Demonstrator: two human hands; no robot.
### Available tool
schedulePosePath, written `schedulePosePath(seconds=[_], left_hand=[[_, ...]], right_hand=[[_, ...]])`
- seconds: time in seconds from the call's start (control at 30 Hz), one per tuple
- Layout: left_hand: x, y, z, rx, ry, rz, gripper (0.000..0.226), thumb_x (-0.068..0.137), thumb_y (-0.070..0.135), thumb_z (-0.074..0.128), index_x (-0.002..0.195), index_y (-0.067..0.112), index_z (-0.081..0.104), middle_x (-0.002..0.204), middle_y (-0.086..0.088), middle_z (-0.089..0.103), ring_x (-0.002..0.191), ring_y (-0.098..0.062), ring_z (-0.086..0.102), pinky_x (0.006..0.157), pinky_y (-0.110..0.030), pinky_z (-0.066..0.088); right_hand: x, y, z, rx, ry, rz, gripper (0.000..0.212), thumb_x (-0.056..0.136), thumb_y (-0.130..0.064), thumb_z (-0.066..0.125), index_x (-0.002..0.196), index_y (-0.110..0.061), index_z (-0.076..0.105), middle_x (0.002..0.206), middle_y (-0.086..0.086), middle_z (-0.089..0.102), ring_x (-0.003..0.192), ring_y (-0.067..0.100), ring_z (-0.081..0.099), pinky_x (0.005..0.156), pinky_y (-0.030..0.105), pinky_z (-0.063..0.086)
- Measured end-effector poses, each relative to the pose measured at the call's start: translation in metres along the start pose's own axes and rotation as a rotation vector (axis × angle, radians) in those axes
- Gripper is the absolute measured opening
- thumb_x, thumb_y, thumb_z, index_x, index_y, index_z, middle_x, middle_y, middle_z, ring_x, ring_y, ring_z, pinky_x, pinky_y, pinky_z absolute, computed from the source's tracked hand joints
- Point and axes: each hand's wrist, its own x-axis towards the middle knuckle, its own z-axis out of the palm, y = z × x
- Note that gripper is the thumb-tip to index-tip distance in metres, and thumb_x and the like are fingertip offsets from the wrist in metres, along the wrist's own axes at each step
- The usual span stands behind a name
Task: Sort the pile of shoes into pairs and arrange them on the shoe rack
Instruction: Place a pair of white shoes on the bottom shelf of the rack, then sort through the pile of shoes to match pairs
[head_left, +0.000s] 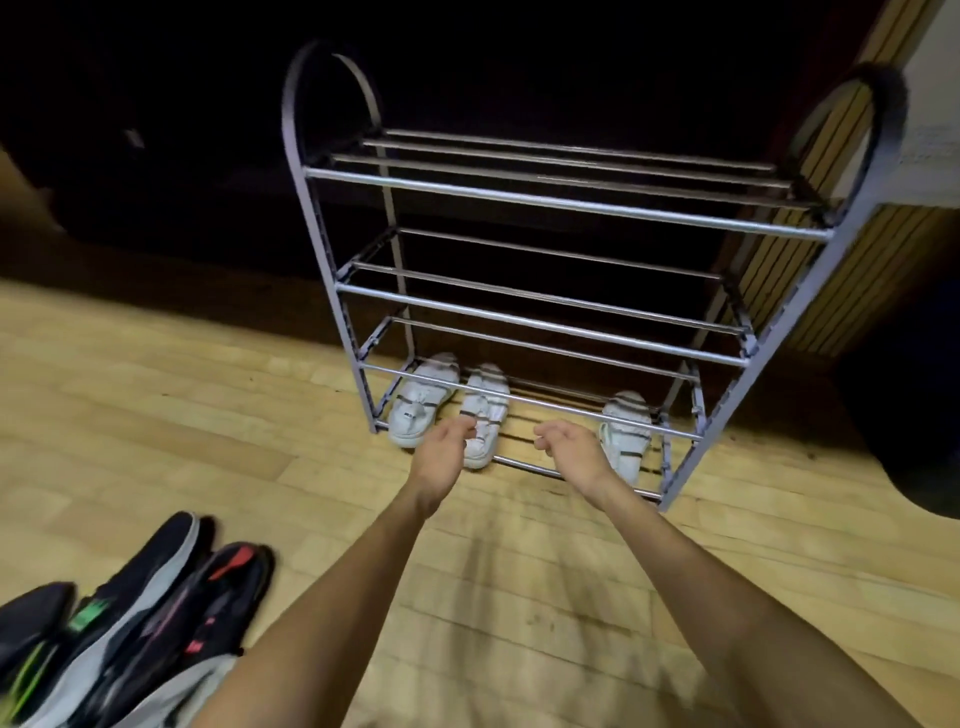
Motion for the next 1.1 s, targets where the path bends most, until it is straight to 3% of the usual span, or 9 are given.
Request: schedulePosePath(seconds=[0.13, 0.33, 0.7, 0.87, 1.1], left_hand=[[-0.029, 0.009, -0.060, -0.038, 0.095, 0.061, 0.025, 0.097, 0.024, 0.047, 0.091, 0.024, 0.071, 0.089, 0.006, 0.069, 0.076, -0.001, 0.059, 0.065, -0.020, 0.041], [-0.074, 0.022, -0.166, 0.009, 0.209, 0.098, 0.025, 0.096, 0.026, 0.047, 0.089, 0.025, 0.071, 0.089, 0.007, 0.070, 0.082, -0.010, 0.057, 0.071, -0.027, 0.043], [-0.165, -0.015, -0.309, -0.021, 0.418, 0.092, 0.030, 0.101, 0.027, 0.041, 0.104, 0.015, 0.068, 0.098, 0.000, 0.069, 0.088, -0.014, 0.059, 0.079, -0.029, 0.044], [-0.193, -0.059, -0.354, -0.038, 0.488, 0.001, 0.033, 0.102, 0.031, 0.038, 0.105, 0.015, 0.067, 0.105, -0.002, 0.070, 0.087, -0.014, 0.058, 0.079, -0.030, 0.043], [-0.232, -0.122, -0.384, -0.099, 0.650, -0.097, 0.039, 0.101, 0.039, 0.041, 0.097, 0.014, 0.071, 0.096, -0.002, 0.073, 0.078, -0.011, 0.061, 0.070, -0.027, 0.042]], right_hand=[[-0.022, -0.037, 0.038, 0.022, -0.074, -0.083, 0.028, 0.098, -0.019, 0.046, 0.082, -0.029, 0.067, 0.078, -0.009, 0.065, 0.074, 0.009, 0.053, 0.064, 0.022, 0.038], [-0.057, -0.085, 0.093, 0.062, -0.183, -0.124, 0.024, 0.098, -0.022, 0.049, 0.083, -0.023, 0.068, 0.076, -0.003, 0.065, 0.066, 0.009, 0.054, 0.054, 0.019, 0.038], [-0.128, -0.162, 0.201, 0.059, -0.391, -0.212, 0.024, 0.100, -0.025, 0.047, 0.084, -0.026, 0.065, 0.081, -0.003, 0.063, 0.068, 0.011, 0.050, 0.055, 0.024, 0.037], [-0.146, -0.150, 0.261, -0.001, -0.530, -0.216, 0.023, 0.100, -0.029, 0.046, 0.092, -0.024, 0.067, 0.089, -0.003, 0.066, 0.072, 0.011, 0.053, 0.059, 0.026, 0.039], [-0.149, -0.134, 0.317, -0.025, -0.645, -0.189, 0.023, 0.098, -0.029, 0.046, 0.085, -0.024, 0.065, 0.084, -0.002, 0.064, 0.065, 0.011, 0.052, 0.054, 0.021, 0.038]])
